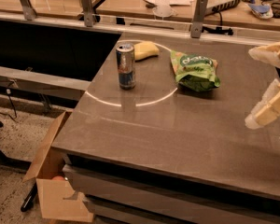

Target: Knock redbull can over

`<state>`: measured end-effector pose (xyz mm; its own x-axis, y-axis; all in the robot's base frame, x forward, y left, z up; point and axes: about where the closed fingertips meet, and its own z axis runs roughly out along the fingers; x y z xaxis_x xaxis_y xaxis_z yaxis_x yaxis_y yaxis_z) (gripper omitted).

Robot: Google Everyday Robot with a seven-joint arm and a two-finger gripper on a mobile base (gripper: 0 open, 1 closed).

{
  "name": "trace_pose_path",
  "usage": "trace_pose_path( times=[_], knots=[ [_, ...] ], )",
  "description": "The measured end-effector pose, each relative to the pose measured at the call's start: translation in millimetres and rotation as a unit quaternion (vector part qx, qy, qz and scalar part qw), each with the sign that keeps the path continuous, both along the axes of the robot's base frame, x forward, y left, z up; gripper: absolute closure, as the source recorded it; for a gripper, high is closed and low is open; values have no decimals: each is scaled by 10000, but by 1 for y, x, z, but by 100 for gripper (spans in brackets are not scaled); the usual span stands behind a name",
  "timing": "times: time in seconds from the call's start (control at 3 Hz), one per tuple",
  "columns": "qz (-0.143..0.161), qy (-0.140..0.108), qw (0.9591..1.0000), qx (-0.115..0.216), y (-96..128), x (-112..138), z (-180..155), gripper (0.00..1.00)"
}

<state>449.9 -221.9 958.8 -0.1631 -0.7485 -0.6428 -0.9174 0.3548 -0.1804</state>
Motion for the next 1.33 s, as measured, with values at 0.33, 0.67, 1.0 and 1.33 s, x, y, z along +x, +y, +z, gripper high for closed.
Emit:
trace_pose_path(
  times=[0.33, 0.67, 1.0, 1.33],
  knots=[
    [-76, -179, 9950, 977, 37, 10, 1, 0],
    [-109, -266, 9918, 1245, 51, 15, 10, 0],
    [-122, -259, 9915, 1268, 52, 14, 9, 0],
    [-165, -261, 9899, 1385, 57, 13, 10, 0]
  ],
)
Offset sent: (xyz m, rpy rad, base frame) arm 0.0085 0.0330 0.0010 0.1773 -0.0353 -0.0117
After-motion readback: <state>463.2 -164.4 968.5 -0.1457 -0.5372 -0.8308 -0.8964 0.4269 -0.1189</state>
